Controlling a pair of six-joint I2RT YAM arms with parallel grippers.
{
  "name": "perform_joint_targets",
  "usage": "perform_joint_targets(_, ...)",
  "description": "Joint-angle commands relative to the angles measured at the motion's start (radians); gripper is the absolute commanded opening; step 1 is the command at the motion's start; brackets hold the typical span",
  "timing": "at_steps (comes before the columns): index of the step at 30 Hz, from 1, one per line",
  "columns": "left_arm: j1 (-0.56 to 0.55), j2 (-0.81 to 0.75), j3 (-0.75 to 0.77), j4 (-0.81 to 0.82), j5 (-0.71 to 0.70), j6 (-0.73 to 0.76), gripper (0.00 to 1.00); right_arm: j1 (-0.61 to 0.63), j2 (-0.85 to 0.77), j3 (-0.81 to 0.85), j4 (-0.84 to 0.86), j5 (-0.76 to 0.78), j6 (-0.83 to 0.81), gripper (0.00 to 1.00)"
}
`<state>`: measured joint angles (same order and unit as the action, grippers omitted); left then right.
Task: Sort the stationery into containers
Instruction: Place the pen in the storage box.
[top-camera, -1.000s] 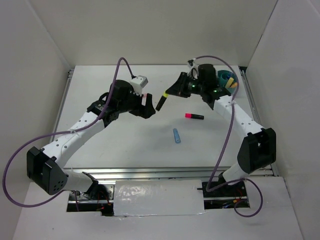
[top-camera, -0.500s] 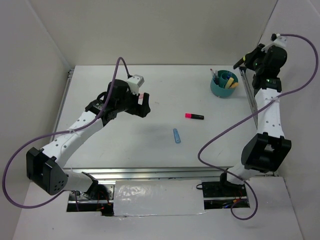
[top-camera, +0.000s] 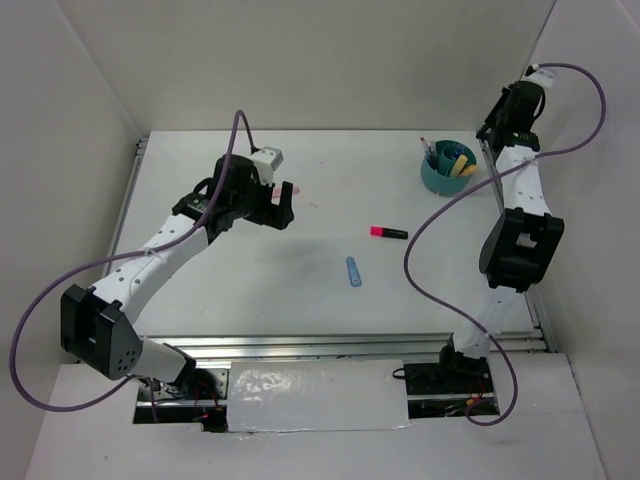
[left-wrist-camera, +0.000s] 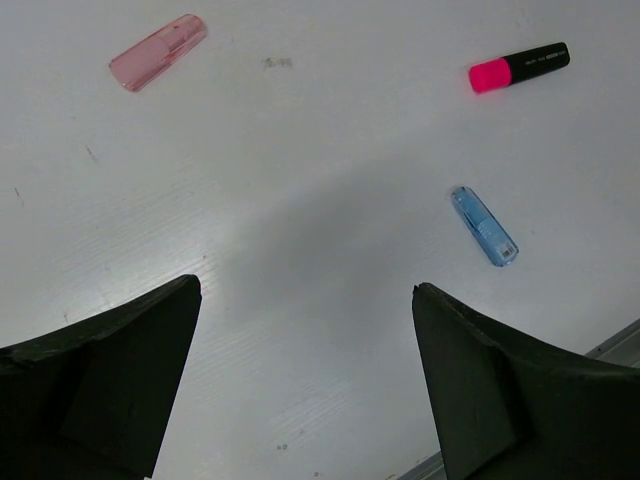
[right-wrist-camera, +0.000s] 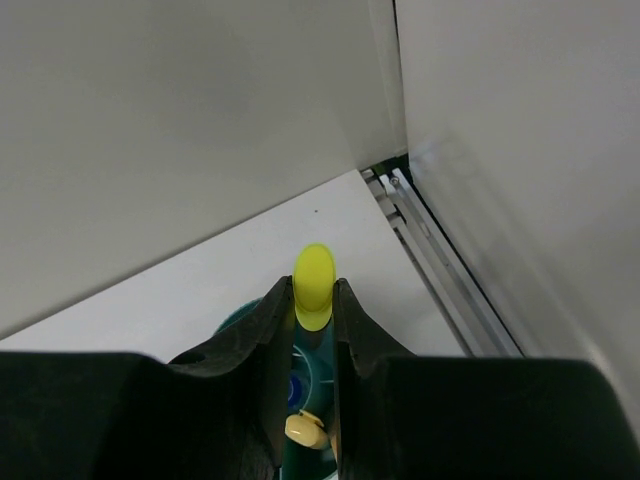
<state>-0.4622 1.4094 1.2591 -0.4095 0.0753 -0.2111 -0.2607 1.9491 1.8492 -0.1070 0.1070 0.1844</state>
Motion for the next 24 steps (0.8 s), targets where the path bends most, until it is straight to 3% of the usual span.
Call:
perform_joint_targets(1, 0.020, 0.013, 0.048, 0.018, 0.021, 0.009, 0.99, 0.026, 0.016, 0.067, 0.052, 0.098, -0.014, 0.00)
perform_joint_targets(24, 0.085, 0.143, 0.097, -0.006, 0.060, -0.017, 0.99, 0.063, 0.140, 0.035, 0.038, 0.131, 0.003, 0.00)
